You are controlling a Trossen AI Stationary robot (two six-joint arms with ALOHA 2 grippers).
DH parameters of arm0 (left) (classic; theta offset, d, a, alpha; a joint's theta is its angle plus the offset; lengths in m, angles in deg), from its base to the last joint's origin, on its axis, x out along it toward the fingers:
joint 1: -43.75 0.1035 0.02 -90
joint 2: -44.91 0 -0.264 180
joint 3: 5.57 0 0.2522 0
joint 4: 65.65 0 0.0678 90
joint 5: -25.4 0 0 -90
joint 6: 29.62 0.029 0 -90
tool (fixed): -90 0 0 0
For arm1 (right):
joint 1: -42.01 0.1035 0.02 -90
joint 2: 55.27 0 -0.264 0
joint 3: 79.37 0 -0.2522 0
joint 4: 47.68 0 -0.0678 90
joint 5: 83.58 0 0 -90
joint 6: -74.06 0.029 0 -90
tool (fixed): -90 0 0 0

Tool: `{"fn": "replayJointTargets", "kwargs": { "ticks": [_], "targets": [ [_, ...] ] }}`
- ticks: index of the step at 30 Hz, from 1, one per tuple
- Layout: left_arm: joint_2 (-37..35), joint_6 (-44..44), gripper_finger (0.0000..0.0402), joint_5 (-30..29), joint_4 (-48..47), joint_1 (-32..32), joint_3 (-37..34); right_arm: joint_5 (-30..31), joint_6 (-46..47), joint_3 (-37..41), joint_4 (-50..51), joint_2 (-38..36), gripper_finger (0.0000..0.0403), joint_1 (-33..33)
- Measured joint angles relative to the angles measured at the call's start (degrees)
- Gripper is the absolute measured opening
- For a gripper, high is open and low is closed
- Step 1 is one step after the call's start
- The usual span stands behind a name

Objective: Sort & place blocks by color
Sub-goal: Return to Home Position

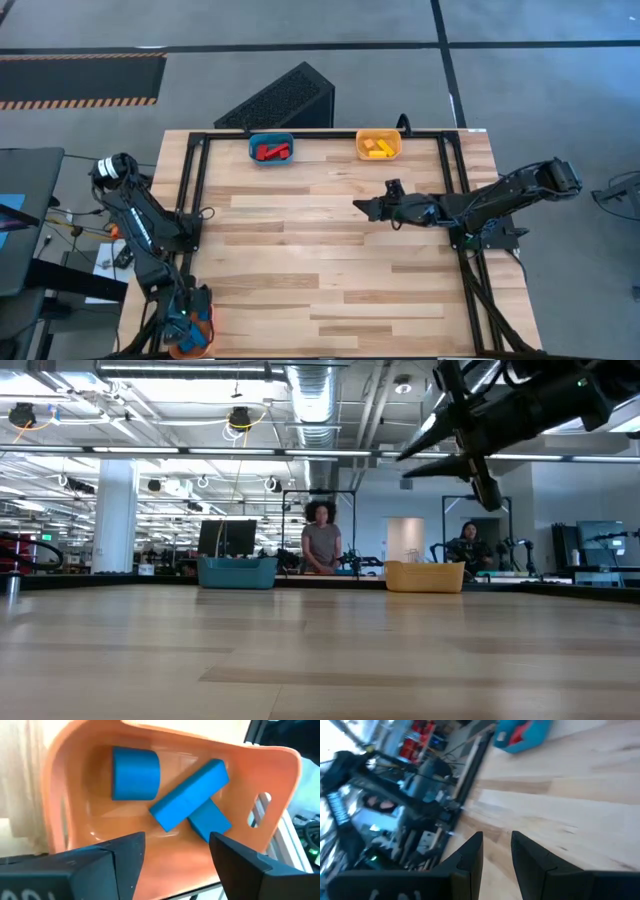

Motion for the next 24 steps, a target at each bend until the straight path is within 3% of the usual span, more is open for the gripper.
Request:
{"fn": "replayJointTargets", "kwargs": {
  "ticks": [3, 8, 10, 13, 17, 20, 22, 24],
  "targets": [
    [-0.11, 1.43, 0.0199, 0.05, -2.79, 0.47, 1.83, -1.86, -4.66, 0.0, -3.74, 0.0, 0.012, 0.38],
    [-2.18, 11.68, 0.0165, -0.11, -21.01, 7.81, 9.86, -4.87, -14.43, -0.02, -11.46, 0.0, 0.012, 0.42],
    [-3.3, 18.72, 0.0153, -4.56, -27.6, 13.39, 14.84, -4.81, -19.56, -0.02, -17.94, 0.0, 0.012, -0.13],
    [-4.57, 31.69, 0.0135, -18.85, -32.26, 23.01, 22.88, -5.82, -32.07, -0.04, -28.04, -0.04, 0.012, -2.0],
    [-4.96, 51.24, 0.0116, -39.11, -28.14, 35.82, 30.83, -9.88, -49.23, -0.13, -35.9, -0.02, 0.012, -6.32],
    [-4.96, 66.06, 0.0104, -49.72, -16.78, 46.25, 33.22, -23.16, -57.3, -1.52, -34.31, -0.02, 0.0114, -11.12],
    [-4.88, 74.24, 0.0094, -45.86, -6.2, 54.29, 33.31, -31.99, -58.9, -3.32, -30.88, 0.02, 0.0102, -14.3],
    [-4.21, 77.93, 0.0081, -34.32, 3.5, 62.26, 33.31, -37.71, -59.23, -5.58, -26.18, 0.0, 0.0081, -16.82]
  ]
}}
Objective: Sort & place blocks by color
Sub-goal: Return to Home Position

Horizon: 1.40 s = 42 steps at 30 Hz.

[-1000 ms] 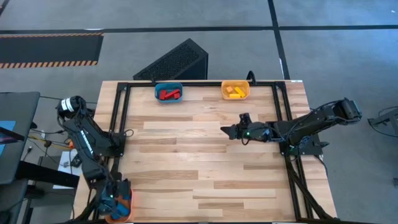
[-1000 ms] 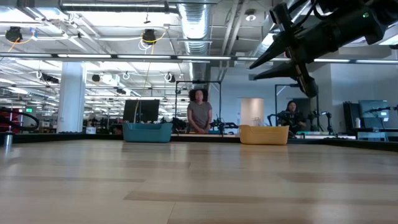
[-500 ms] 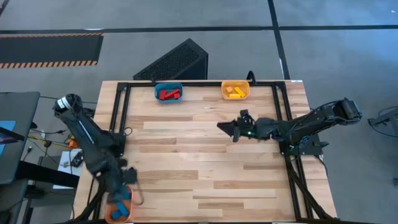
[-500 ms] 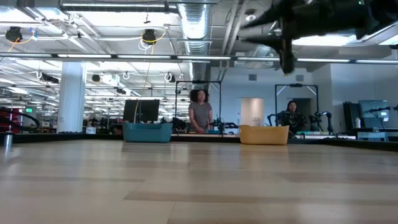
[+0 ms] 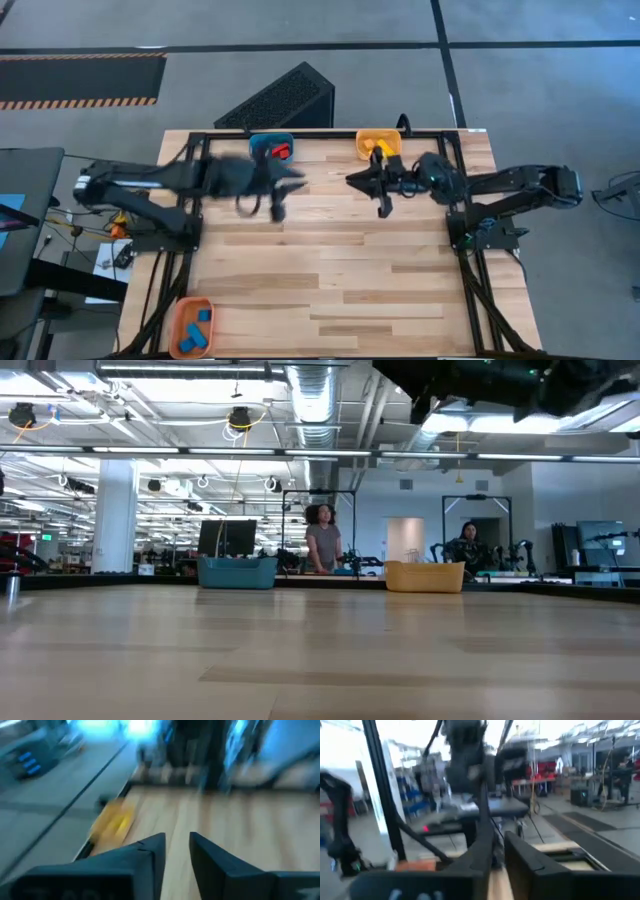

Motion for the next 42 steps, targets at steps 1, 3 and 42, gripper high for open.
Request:
{"fn": "replayJointTargets", "kwargs": {
  "ticks": [1, 3, 42],
  "targets": [
    [0.76, 0.46, 0.0071, 5.94, 5.68, 3.58, 0.0, -1.6, -0.88, -0.95, 2.37, 0.0, 0.0068, -1.0],
    [2.93, -0.15, 0.0046, 14.16, 14.82, 9.23, 0.02, -3.09, -4.3, -2.46, 6.3, 0.02, 0.0036, -2.81],
    [6.03, -1.76, 0.0, 45.74, 33.56, 28.98, -12.31, -9.17, -19.28, -1.28, 44.1, -29.69, 0.0005, -12.01]
  ]
}}
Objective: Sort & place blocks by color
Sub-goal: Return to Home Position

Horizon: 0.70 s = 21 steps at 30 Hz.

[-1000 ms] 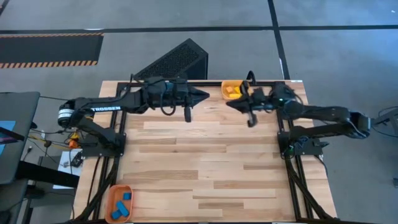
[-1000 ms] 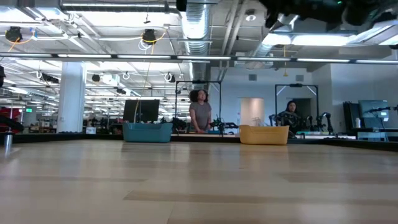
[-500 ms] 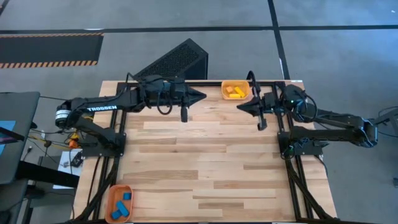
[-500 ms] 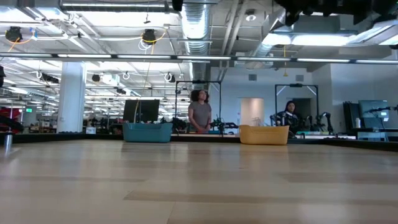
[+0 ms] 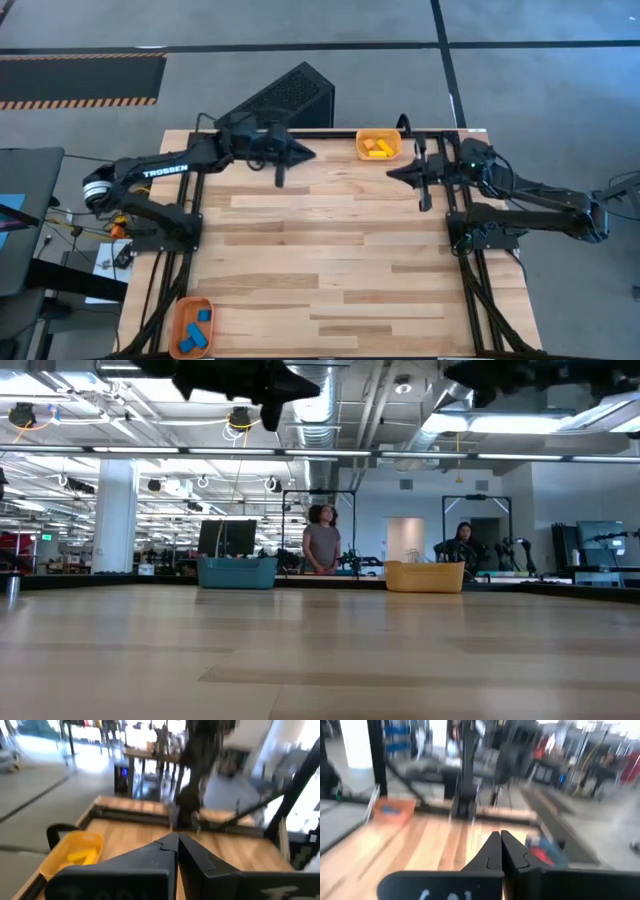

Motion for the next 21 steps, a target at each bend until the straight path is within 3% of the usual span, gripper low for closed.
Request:
{"fn": "replayJointTargets", "kwargs": {
  "ticks": [3, 6, 10, 15, 21],
  "targets": [
    [-3.54, -4.76, 0.0, 2.33, 9.91, 2.84, -6.46, -0.07, -0.45, 2.47, 6.23, -3.25, 0.0003, 0.0],
    [-8.07, -7.22, 0.0, 2.46, 15.91, 5.1, -13.05, -0.07, 3.2, 4.9, 4.4, -6.79, 0.0005, -0.07],
    [-14.13, -8.44, 0.0, 0.76, 17.16, 7.55, -22.77, 3.32, 3.41, 5.35, 5.22, -8.91, 0.0007, -0.31],
    [-17.37, -15.61, 0.0, -1.69, 19.94, 7.71, -32.79, 8.72, 2.57, 5.4, 14.95, -7.4, 0.0007, -3.4],
    [-18.57, -18.22, 0.0, -2.16, 23.24, 4.58, -34.4, -3.47, 0.23, 5.42, 10.58, -2.73, 0.0008, -6.25]
  ]
}}
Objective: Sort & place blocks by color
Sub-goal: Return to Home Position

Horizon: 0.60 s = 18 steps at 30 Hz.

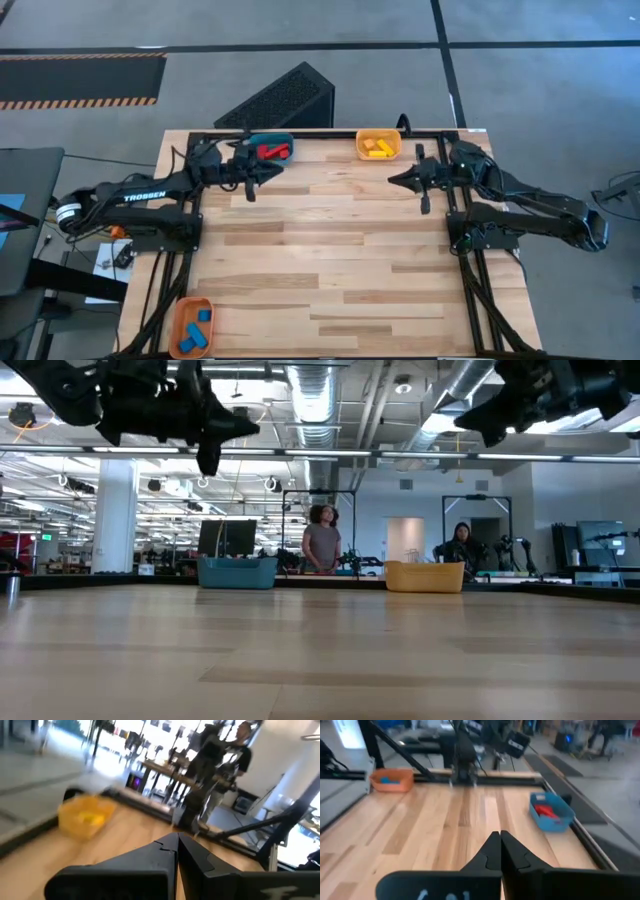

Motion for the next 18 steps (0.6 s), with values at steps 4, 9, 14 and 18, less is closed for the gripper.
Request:
{"fn": "replayJointTargets", "kwargs": {
  "ticks": [4, 9, 14, 18],
  "targets": [
    [-4.17, 4.19, 0.0, 0.46, -0.48, -1.52, -0.79, -1.73, -1.01, 0.0, -3.76, 0.84, 0.0007, -0.38],
    [-13.26, 3.65, 0.0, -1.26, 0.06, -1.73, -6.98, -2.84, -1.82, 0.95, -3.4, -1.93, 0.0003, -0.65],
    [-19.57, 6.96, 0.0, -10.35, -2.24, -1.66, -12.63, -2.01, -0.24, 6.2, -12.26, -5.69, 0.0005, -1.0],
    [-20.62, 6.02, 0.0, -18.83, -9.05, -1.62, -13.51, 10.23, 5.03, 8.43, -14.9, -4.83, 0.0005, -3.11]
  ]
}}
